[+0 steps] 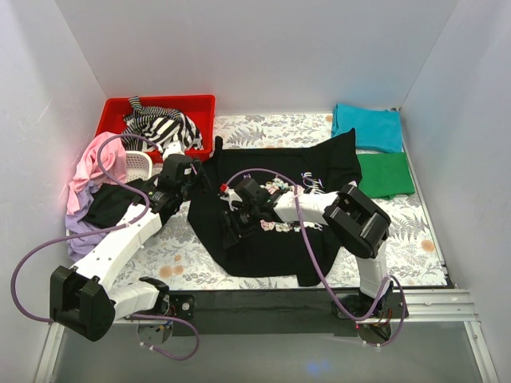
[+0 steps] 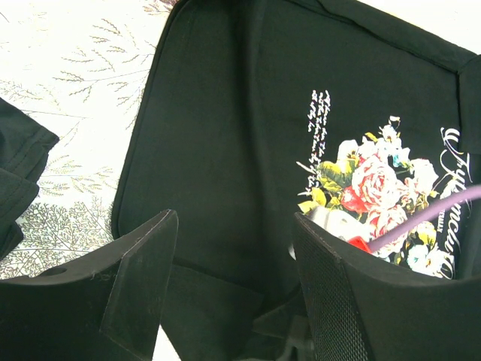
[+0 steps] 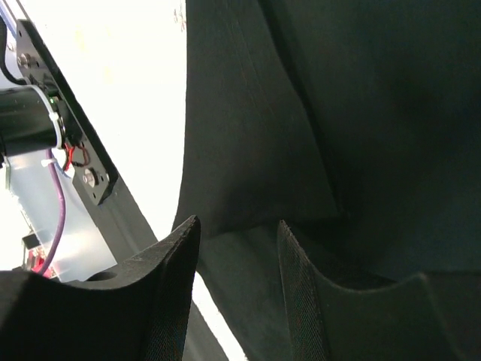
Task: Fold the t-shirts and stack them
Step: Flatten the tshirt out
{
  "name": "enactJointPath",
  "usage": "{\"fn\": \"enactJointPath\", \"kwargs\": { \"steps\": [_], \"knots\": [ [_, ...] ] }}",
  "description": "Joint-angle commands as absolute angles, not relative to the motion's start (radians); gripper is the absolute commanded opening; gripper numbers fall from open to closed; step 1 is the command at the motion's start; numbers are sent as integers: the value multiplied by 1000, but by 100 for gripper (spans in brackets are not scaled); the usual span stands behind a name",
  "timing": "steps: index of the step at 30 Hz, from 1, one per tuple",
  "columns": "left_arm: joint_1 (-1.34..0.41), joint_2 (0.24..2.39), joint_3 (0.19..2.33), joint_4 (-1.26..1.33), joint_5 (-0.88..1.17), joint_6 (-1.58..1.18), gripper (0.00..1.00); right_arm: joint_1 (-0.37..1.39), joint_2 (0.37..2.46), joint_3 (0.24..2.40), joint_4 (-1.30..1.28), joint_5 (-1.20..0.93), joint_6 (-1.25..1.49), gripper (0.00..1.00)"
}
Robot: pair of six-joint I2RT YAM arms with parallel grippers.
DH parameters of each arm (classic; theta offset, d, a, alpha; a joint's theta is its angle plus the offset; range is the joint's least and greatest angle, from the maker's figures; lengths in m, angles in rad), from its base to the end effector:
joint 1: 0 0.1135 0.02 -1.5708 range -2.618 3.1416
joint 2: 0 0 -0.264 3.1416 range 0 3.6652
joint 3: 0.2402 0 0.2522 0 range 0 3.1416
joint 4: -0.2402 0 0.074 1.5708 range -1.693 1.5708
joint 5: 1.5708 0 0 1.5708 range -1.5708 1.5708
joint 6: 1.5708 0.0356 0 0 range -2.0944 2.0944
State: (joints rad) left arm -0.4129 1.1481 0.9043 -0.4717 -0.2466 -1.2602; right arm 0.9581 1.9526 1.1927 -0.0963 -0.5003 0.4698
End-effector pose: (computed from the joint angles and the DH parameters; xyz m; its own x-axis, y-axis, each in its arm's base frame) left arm 0.2286 -0.0907 0.2822 -0.3935 -0.8357 -0.3832 -0.5048 0.5447 -0.6697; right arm 0.2196 0.3422 0.1538 -0.7941 -0.4390 -0.4203 -0.6046 0.5004 0.6197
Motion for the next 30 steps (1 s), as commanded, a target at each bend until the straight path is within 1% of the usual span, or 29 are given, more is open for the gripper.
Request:
{"fn": "enactJointPath", "kwargs": {
  "steps": [1, 3, 6, 7, 9, 10, 13, 14, 18, 22, 25, 26, 28, 29, 30],
  "knots": [
    [-414, 1135, 925, -479, -253, -1247, 61, 965, 1991, 1272, -103, -529, 448, 51],
    [-414, 1137, 925, -480, -252, -1247, 61, 965, 2006, 1290, -103, -537, 451, 51],
    [-414, 1137, 923, -482, -258, -1243, 61, 965, 2013, 1301, -104, -540, 448, 43],
    [-414, 1137, 923, -483, -259, -1243, 61, 965, 2011, 1299, -104, -545, 443, 29],
    [-413, 1137, 923, -485, -262, -1246, 61, 968, 2003, 1296, -103, -555, 433, 19],
    [-414, 1134, 922, -485, -264, -1249, 61, 972, 1999, 1296, -103, -574, 405, 11],
    [-413, 1127, 923, -483, -273, -1256, 61, 995, 1968, 1298, -104, -610, 367, 2],
    [-414, 1124, 925, -483, -278, -1258, 61, 1002, 1951, 1299, -104, -627, 344, 1],
    [-414, 1117, 937, -485, -298, -1256, 61, 1035, 1936, 1316, -113, -756, 314, 1],
    [-413, 1106, 954, -488, -337, -1259, 61, 1107, 1947, 1356, -167, -876, 259, 1],
    [-414, 1092, 963, -495, -374, -1276, 61, 1169, 1971, 1399, -196, -913, 215, 1],
    [-414, 1075, 965, -500, -400, -1282, 61, 1178, 1998, 1413, -196, -931, 213, 4],
    [-414, 1059, 965, -502, -429, -1301, 61, 1204, 2025, 1428, -196, -969, 207, 24],
    [-414, 1040, 962, -499, -448, -1304, 62, 1216, 2035, 1443, -199, -965, 201, 31],
    [-414, 1034, 962, -497, -452, -1302, 63, 1216, 2033, 1445, -210, -942, 199, 47]
  ]
}}
